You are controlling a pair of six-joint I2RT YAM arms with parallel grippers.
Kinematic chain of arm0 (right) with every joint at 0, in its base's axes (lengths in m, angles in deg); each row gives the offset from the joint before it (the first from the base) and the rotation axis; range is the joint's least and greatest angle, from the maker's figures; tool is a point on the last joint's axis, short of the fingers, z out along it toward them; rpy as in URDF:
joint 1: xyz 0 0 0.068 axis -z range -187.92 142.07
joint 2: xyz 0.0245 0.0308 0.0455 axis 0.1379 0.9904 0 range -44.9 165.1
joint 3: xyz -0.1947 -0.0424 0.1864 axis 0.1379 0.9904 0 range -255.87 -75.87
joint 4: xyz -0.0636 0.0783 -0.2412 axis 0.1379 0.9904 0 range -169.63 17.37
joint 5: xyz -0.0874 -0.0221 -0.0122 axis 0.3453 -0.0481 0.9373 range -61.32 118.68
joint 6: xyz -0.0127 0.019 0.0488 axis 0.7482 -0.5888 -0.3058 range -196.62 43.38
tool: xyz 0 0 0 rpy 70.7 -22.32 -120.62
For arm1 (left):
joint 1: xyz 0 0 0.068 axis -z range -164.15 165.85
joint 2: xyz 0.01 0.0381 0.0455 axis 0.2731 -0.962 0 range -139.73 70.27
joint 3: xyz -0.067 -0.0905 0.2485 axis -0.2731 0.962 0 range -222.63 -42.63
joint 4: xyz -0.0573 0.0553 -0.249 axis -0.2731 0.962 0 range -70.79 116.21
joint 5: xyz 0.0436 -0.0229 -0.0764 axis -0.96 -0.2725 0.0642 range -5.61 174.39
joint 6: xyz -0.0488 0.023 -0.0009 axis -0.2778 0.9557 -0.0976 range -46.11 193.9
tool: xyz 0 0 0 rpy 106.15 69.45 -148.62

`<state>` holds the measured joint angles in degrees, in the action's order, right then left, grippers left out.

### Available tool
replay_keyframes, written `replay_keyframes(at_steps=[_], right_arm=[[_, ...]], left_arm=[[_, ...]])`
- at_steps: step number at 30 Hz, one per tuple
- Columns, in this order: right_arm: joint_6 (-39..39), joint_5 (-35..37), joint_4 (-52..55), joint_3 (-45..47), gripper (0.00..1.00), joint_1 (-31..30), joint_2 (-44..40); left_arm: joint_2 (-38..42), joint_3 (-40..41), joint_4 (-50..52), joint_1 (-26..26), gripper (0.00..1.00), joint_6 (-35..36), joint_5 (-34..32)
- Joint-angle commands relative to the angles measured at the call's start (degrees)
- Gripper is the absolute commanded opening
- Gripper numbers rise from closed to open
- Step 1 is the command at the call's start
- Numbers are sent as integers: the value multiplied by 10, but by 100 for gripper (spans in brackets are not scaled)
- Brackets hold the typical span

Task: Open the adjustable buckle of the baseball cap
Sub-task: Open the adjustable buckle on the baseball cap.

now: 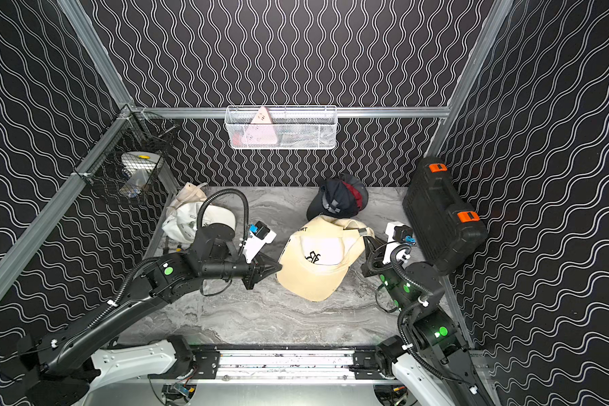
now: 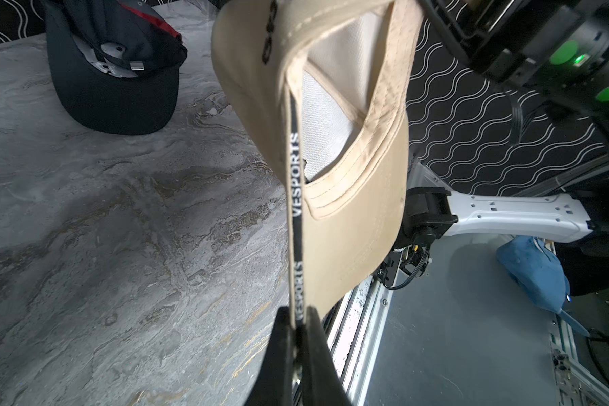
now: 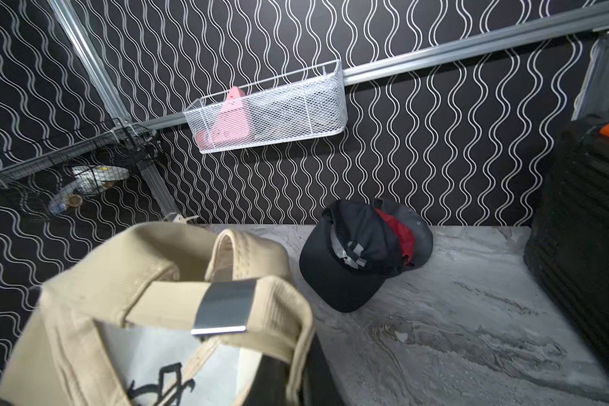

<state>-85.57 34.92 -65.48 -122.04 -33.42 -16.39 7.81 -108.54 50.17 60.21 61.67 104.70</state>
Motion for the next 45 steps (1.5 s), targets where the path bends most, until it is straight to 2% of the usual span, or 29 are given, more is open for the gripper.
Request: replay_keyframes(at_steps=[1, 4, 8, 9, 12, 20, 27, 36, 45], right_arm=[[-7, -12, -49, -15, 5, -1, 1], [-16, -20, -63, -16, 4, 0, -6], [-26, -35, -77, -18, 2, -1, -17], [-27, -39, -78, -21, 2, -1, -18], [-27, -56, -76, -34, 2, -1, -14], [-33, -112, -65, -39, 3, -1, -1], [-21, -173, -16, -38, 3, -1, 18], [12, -259, 32, -51, 4, -1, 57], [38, -294, 67, -54, 4, -2, 72]], left_arm=[[5, 5, -9, 0, 0, 8, 20], [-1, 1, 4, 0, 0, 18, 33], [-3, 7, 10, 0, 46, 25, 45], [1, 10, 8, 0, 53, 25, 46], [11, 13, 4, 0, 62, 26, 52], [25, 4, -38, 0, 64, 14, 59], [4, -60, -51, 0, 63, 22, 22], [-82, -180, -43, 0, 63, 43, 25], [-172, -248, -55, 0, 61, 33, 61]])
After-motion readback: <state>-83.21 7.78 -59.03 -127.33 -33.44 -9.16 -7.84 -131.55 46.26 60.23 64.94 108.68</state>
